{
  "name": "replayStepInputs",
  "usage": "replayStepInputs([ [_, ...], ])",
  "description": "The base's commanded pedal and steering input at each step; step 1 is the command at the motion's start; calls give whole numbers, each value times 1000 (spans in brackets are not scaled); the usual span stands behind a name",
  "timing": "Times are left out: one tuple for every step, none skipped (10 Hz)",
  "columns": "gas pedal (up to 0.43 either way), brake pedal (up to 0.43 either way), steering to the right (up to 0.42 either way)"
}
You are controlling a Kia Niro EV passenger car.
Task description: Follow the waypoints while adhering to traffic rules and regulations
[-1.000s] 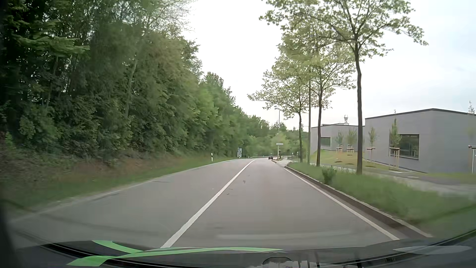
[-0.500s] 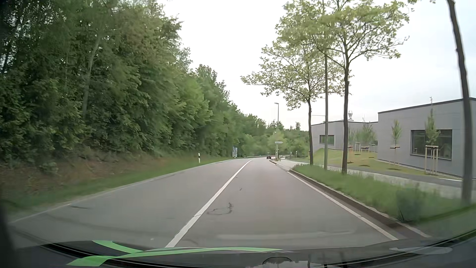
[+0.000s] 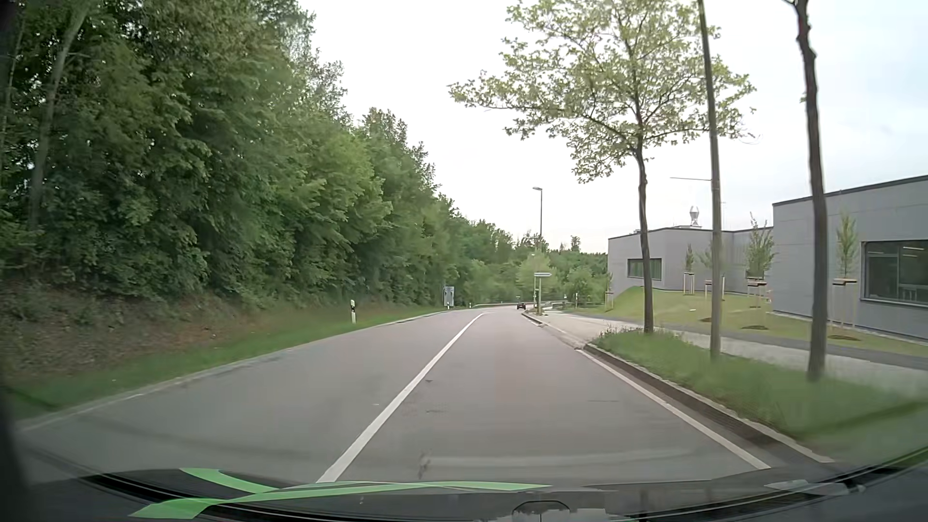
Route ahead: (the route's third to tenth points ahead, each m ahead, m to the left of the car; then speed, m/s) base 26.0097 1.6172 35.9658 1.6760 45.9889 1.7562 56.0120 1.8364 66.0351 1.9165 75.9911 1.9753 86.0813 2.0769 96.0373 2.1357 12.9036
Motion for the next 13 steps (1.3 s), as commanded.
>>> replayStepInputs([
  [47, 0, 7],
  [47, 0, 7],
  [47, 0, 7],
  [47, 0, 6],
  [47, 0, 5],
  [47, 0, 3],
  [47, 0, 2],
  [47, 0, 1],
  [47, 0, 1],
  [47, 0, 1],
  [47, 0, -1],
  [47, 0, -3],
  [47, 0, -6],
])
